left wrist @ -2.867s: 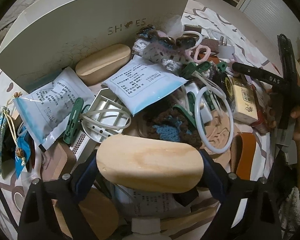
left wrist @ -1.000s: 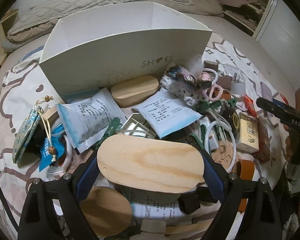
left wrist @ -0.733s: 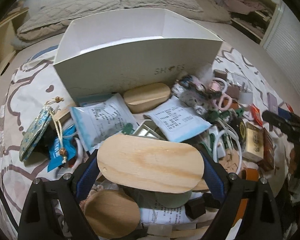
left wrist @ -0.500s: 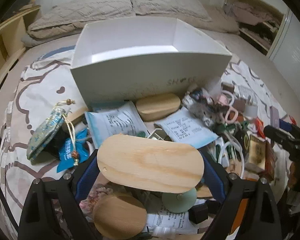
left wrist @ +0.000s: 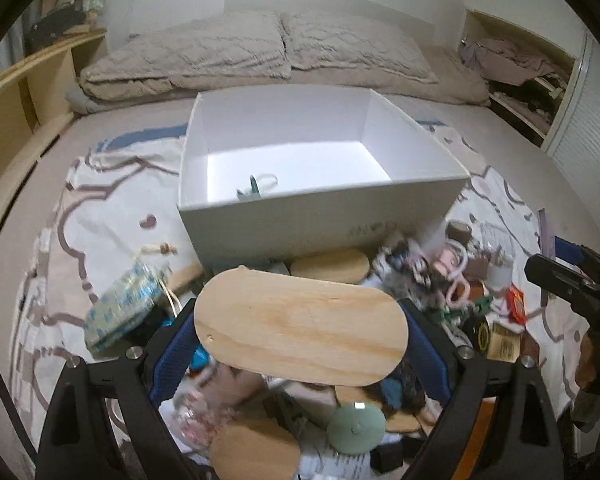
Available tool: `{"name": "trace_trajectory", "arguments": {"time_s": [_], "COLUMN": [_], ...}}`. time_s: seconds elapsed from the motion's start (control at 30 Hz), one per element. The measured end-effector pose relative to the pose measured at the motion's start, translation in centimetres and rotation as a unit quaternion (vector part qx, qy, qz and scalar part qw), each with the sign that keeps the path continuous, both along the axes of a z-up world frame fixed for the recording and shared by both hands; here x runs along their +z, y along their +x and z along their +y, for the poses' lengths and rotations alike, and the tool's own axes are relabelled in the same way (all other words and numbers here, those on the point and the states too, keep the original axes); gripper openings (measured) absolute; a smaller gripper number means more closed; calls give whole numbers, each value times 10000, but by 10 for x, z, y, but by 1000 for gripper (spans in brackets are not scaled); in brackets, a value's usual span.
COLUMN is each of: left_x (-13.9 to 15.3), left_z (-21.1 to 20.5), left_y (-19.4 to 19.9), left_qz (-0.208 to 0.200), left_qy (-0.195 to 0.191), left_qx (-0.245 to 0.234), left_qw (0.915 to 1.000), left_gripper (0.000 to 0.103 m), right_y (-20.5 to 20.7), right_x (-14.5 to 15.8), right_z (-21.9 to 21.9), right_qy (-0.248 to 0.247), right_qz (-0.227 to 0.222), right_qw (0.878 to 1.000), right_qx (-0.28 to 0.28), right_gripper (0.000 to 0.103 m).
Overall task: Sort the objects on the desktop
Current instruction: 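Lift the purple card box and wooden lid and carry them toward the white box, then lower the purple card box into the box with the right gripper and release it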
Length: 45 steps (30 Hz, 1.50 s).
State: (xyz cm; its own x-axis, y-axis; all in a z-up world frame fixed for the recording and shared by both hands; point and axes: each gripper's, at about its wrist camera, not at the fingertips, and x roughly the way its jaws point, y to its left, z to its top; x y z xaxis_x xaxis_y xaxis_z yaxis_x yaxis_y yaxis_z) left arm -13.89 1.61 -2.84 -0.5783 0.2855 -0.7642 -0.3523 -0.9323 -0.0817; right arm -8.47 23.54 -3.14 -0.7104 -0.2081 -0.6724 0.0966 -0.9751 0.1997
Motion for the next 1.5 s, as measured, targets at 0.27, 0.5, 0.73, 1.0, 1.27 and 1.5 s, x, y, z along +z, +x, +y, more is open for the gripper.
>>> {"name": "trace_trajectory", "arguments": {"time_s": [0.27, 0.5, 0.73, 1.0, 1.27, 1.5], "left_x": [38, 57, 43, 23, 26, 22], "left_z": [10, 27, 34, 14, -5, -14], "left_y": [-38, -73, -106, -122, -126, -129], "left_qz": [276, 431, 365, 414, 685, 640], "left_qy": [270, 504, 685, 714, 836, 1038], "left_qx": [188, 228, 427, 818, 981, 998], "left_qw": [9991, 9975, 9961, 9932, 9893, 9875], "left_gripper": [94, 94, 94, 94, 94, 94], "right_y": [-33, -70, -111, -161, -213, -250], "right_x": [18, 32, 28, 9, -10, -32], "right_z": [-2, -2, -7, -26, -53, -62], "right_qy": [116, 260, 277, 620, 781, 708], "right_qz": [159, 242, 53, -403, -988, -1666], "right_qw": [9997, 9991, 9990, 9960, 9903, 9826], "right_qx": [155, 220, 349, 500, 582, 408], "right_gripper": [100, 100, 100, 100, 100, 100]}}
